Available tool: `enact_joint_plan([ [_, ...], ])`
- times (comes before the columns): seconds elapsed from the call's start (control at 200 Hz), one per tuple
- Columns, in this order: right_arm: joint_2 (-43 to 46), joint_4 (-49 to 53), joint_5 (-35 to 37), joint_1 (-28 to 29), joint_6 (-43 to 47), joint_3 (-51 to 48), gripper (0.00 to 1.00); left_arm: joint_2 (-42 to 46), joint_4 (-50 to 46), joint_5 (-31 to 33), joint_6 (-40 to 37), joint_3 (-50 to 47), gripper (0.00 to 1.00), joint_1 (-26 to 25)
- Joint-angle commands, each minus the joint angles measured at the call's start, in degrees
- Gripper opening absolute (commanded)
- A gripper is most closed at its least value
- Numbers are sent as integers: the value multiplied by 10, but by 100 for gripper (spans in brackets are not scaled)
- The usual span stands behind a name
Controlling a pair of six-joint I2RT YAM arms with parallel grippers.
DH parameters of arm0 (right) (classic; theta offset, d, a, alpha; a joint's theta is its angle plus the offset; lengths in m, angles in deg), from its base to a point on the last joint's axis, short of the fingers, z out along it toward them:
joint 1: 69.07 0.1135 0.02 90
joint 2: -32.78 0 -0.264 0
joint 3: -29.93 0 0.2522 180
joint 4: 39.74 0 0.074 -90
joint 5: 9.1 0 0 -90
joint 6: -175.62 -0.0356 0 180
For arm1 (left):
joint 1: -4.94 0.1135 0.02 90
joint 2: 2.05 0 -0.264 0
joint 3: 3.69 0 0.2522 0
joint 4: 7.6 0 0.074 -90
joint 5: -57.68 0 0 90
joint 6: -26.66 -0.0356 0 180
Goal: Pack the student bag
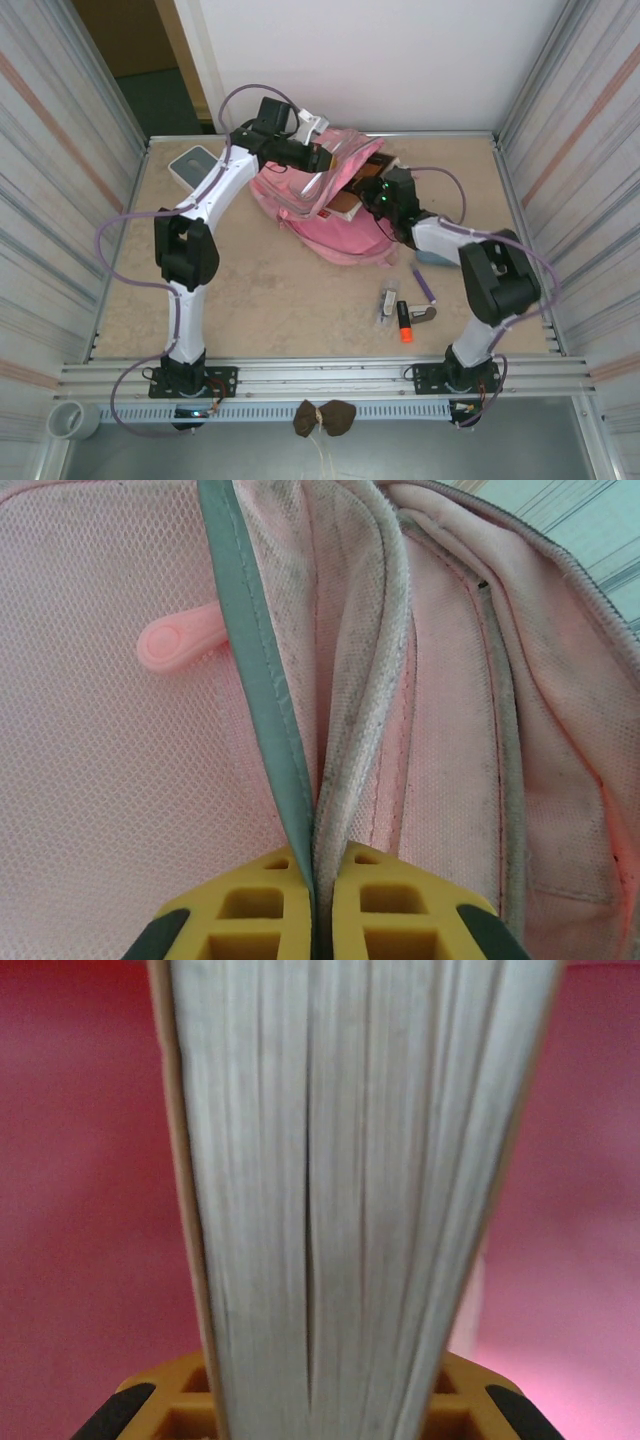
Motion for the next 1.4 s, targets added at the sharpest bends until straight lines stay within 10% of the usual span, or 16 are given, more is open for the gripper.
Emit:
enact_joint_plan([
  [0.0,-76,-78,43,13,-28,84,5,15,61,-53,9,35,0,5],
  [0.225,-109,20,5,13,49,135,43,14,63,-52,13,33,0,8],
  [0.661,179,251,37,-32,265,-49,54,18,77,-33,10,-10,0,9],
  [0.942,149,360,127,-61,361,-45,71,22,87,-35,8,-39,0,10],
  [1.398,46,324,11,-43,365,11,15,73,122,16,25,-174,0,7],
])
